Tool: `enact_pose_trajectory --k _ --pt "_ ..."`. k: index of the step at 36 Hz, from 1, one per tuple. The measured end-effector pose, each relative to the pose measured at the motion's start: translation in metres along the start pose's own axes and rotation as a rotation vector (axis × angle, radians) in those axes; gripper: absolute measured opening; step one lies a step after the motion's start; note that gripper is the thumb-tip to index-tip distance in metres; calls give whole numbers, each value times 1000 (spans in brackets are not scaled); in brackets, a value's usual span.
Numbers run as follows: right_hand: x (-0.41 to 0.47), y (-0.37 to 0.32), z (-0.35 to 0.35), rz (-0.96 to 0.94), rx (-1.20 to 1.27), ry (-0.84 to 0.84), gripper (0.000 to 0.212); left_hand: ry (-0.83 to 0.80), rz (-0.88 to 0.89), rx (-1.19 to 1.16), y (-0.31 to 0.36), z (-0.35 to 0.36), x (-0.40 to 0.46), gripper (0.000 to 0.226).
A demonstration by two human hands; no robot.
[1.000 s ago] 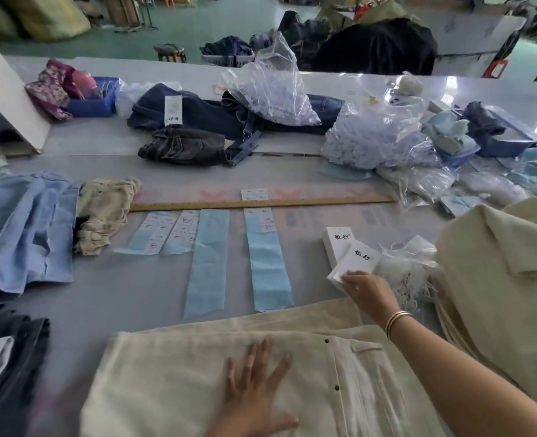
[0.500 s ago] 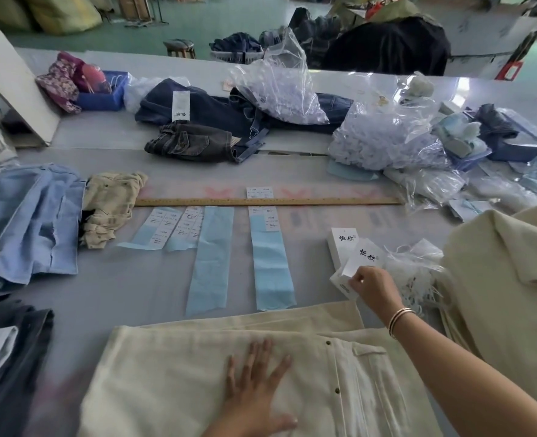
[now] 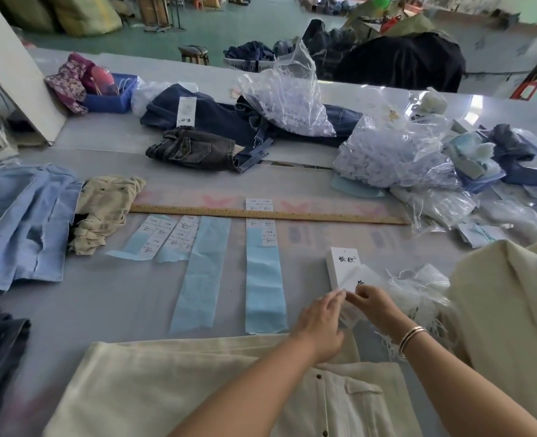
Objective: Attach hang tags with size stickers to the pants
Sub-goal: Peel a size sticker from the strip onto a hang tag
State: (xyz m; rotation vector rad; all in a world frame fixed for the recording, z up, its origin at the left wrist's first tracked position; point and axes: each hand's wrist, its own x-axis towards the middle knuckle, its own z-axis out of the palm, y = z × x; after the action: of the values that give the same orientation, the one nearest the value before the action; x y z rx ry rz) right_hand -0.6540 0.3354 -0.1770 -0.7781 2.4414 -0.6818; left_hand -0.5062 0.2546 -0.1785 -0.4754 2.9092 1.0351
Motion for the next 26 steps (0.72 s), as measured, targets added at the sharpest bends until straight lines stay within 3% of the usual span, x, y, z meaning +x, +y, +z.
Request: enact_pose_trajectory --k 5,10,12,16,19,21,24,26 --pt "7 11 8 71 263 26 33 55 -6 80 -5 9 20 65" --pt "9 21 4 76 407 83 32 -14 24 234 -13 19 26 71" --pt "10 25 -1 85 415 172 34 -44 33 283 -15 21 26 72" --pt "8 28 -33 106 663 437 29 -95 8 315 -16 24 26 68" --pt "1 18 -69 0 700 667 31 -63 -21 247 -10 18 25 57" --pt "-11 0 -85 -185 497 756 27 35 -52 -3 -2 7 27 48" --pt "-37 -42 -78 -598 106 613 22 153 -214 -1001 13 -22 21 44" --pt "-48 -67 -52 -859 -228 517 38 86 -275 -1617 11 -43 14 63"
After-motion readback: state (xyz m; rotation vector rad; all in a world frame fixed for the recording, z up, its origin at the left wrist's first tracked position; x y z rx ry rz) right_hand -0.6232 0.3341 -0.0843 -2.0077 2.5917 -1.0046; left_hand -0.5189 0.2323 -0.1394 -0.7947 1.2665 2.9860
